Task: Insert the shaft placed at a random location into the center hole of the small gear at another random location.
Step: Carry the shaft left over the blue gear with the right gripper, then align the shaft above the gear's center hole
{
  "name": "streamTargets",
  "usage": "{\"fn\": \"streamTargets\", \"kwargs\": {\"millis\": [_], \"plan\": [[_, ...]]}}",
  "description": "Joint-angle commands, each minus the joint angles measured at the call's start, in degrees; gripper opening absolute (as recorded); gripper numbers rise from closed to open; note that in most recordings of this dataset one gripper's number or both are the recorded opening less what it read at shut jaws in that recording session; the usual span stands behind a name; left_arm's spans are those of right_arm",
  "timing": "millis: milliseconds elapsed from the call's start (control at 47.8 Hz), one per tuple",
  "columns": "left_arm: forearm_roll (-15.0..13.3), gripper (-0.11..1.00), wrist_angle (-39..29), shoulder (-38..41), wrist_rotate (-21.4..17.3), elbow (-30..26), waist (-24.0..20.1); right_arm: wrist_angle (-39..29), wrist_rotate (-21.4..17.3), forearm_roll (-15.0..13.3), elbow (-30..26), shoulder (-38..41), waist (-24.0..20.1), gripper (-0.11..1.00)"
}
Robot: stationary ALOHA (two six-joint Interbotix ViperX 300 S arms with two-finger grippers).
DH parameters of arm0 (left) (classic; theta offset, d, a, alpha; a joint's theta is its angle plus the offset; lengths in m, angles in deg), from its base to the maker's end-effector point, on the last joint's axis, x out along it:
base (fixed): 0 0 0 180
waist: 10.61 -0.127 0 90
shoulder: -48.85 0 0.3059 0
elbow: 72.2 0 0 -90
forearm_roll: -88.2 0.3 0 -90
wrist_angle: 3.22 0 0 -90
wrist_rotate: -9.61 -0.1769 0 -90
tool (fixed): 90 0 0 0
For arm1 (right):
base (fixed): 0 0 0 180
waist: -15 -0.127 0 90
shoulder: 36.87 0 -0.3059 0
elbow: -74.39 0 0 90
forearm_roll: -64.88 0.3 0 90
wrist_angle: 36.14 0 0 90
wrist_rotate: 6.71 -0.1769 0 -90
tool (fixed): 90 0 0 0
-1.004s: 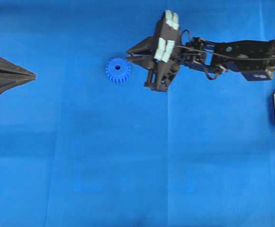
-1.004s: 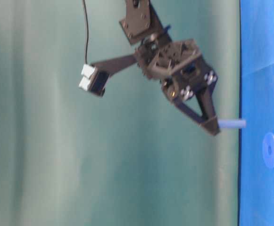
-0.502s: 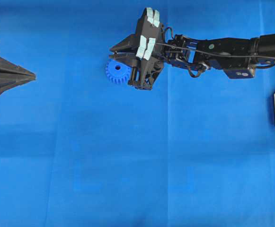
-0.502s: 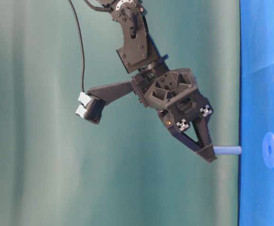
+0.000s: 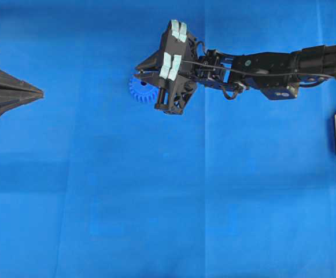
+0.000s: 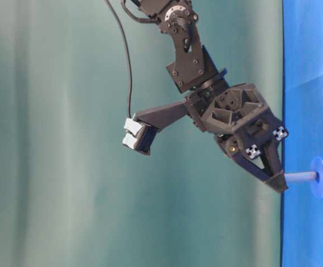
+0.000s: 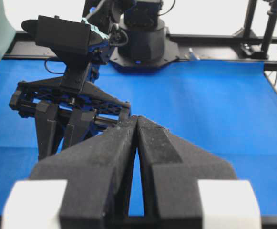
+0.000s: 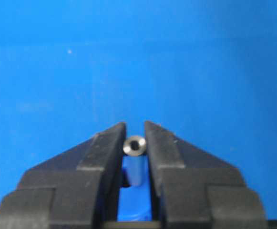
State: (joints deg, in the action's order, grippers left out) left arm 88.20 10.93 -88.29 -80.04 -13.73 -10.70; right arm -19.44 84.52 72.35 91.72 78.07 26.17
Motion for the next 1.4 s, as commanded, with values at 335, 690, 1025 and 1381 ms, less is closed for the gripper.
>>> {"fn": "streamTargets", "kwargs": {"millis": [335, 690, 1025, 1381], "plan": [[0.2, 0.0, 0.4, 0.2, 0.1, -0.6, 0.0, 0.7, -0.1, 0.0, -1.1, -1.2, -0.1, 0.02], [0.2, 0.0, 0.3, 0.2, 0.1, -0.6, -0.1, 0.7, 0.1, 0.0, -0.8, -5.8, -0.4, 0.02], [0.2, 0.0, 0.3, 0.2, 0.1, -0.6, 0.0, 2.4, 0.1, 1.1, -0.4, -3.5, -0.7, 0.02], [0.2, 0.0, 0.3, 0.2, 0.1, -0.6, -0.1, 3.1, 0.0, 1.8, 0.1, -0.7, -0.7, 0.02]]}}
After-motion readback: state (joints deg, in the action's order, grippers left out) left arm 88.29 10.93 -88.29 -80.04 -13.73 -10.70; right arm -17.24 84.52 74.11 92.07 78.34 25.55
